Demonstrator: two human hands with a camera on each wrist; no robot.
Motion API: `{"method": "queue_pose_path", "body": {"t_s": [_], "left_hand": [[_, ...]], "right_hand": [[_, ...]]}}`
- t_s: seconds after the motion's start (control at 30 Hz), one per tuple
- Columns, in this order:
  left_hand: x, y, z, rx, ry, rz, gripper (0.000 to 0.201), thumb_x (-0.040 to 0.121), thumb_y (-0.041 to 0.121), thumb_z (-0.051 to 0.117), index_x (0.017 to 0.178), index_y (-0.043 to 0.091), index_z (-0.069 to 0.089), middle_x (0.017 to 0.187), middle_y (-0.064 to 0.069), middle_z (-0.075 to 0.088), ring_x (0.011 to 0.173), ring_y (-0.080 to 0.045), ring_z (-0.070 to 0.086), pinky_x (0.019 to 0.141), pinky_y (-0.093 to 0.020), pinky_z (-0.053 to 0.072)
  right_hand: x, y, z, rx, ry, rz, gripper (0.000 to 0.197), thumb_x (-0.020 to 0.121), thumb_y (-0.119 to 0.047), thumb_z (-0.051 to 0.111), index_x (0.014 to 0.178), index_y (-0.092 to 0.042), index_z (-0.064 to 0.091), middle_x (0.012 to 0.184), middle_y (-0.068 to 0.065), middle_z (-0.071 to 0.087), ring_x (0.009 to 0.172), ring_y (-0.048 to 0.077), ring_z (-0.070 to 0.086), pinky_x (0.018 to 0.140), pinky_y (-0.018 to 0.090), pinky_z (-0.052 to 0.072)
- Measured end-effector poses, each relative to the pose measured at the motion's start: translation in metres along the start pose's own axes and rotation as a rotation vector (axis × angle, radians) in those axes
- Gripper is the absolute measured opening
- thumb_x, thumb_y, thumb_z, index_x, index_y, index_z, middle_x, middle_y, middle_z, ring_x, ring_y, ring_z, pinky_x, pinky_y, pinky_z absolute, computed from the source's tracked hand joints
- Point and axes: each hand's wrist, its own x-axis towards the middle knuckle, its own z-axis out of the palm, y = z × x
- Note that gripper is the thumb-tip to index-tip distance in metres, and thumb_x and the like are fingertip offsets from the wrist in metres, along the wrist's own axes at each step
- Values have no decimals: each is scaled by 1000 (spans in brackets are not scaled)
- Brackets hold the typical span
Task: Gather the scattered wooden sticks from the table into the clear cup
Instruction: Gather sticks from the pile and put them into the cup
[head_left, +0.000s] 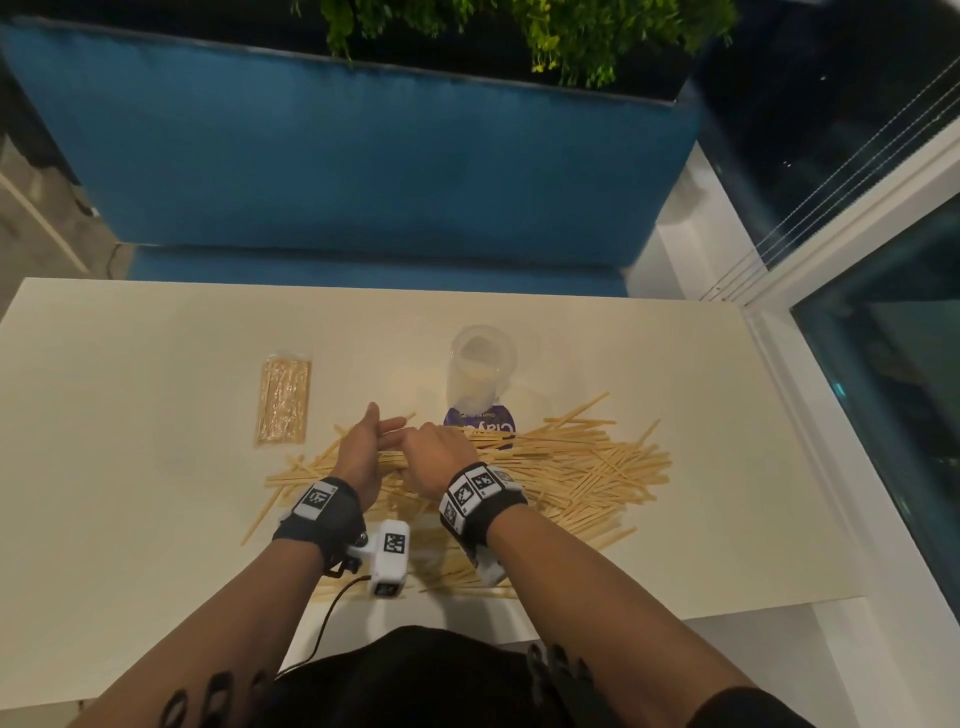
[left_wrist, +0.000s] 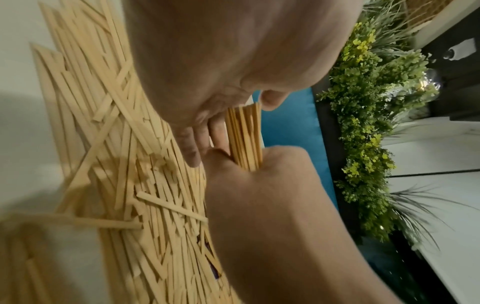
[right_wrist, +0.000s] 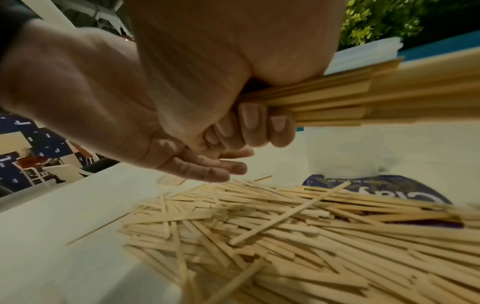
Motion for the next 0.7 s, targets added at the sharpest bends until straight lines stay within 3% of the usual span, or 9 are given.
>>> {"method": "queue_pose_path", "body": {"t_s": [0.07, 0.17, 0.23, 0.3, 0.33, 0.47, 0.53, 0.6, 0.7], "left_hand": [[-3, 2, 2, 1, -35, -19, 67, 101, 60, 35, 121, 6, 68, 119, -11, 71, 117, -30, 62, 81, -41, 49], [-7, 12, -7, -204, -130, -39, 73, 98, 68, 33, 125, 7, 63, 105, -12, 74, 89, -23, 72, 69, -36, 55], [-4, 12, -20, -347, -153, -56, 77, 97, 69, 32, 131, 5, 58, 112, -17, 71, 99, -27, 71, 82, -39, 56], [-2, 6, -21, -284, -146, -100, 76, 100, 64, 32, 136, 1, 54, 125, -21, 66, 114, -33, 64, 96, -45, 51], [-3, 3, -15, -233, -156, -132, 74, 101, 62, 34, 137, 0, 54, 126, -21, 66, 115, -35, 63, 99, -47, 49], [-8, -2, 11, -303, -336, -295, 68, 101, 59, 39, 136, 1, 52, 131, -22, 63, 122, -39, 62, 99, -48, 50], [-15, 6, 20, -437, -413, -327, 65, 102, 54, 36, 133, 0, 54, 132, -23, 62, 120, -38, 63, 97, -46, 54], [-21, 14, 26, -539, -422, -331, 59, 104, 44, 35, 130, -5, 55, 127, -28, 63, 117, -40, 63, 106, -47, 49], [-29, 25, 32, -580, -421, -310, 47, 104, 27, 32, 119, -9, 58, 111, -29, 68, 105, -39, 67, 115, -42, 39]], "right_hand": [[-1, -3, -1, 65, 16, 3, 37, 92, -21, 69, 129, -21, 66, 120, 11, 70, 103, 31, 70, 88, 42, 56], [-3, -2, -14, 235, 51, 18, 30, 91, -21, 63, 120, -23, 71, 109, 9, 73, 95, 32, 70, 80, 39, 57], [-4, 7, -30, 400, 147, -4, 17, 92, -19, 59, 85, -14, 73, 79, 7, 71, 72, 25, 66, 66, 34, 54], [-5, 13, -49, 735, 390, 49, 41, 98, -20, 60, 58, -11, 57, 53, 1, 51, 49, 16, 45, 50, 29, 40], [-6, 13, -59, 941, 507, 87, 50, 100, -22, 61, 54, -10, 49, 49, 0, 41, 46, 14, 37, 48, 29, 33], [-13, 9, -101, 1496, 689, 44, 59, 106, -18, 56, 47, -20, 44, 45, -4, 32, 38, 15, 27, 46, 23, 25], [-18, 7, -109, 1567, 725, -2, 62, 106, -15, 55, 46, -23, 41, 43, -5, 30, 38, 13, 24, 45, 25, 22], [-24, 4, -111, 1600, 740, -25, 60, 106, -15, 57, 49, -23, 41, 45, 0, 28, 41, 14, 23, 45, 30, 19], [-31, -2, -111, 1610, 777, -25, 55, 105, -15, 59, 56, -4, 37, 48, 12, 23, 44, 27, 16, 45, 38, 16]]}}
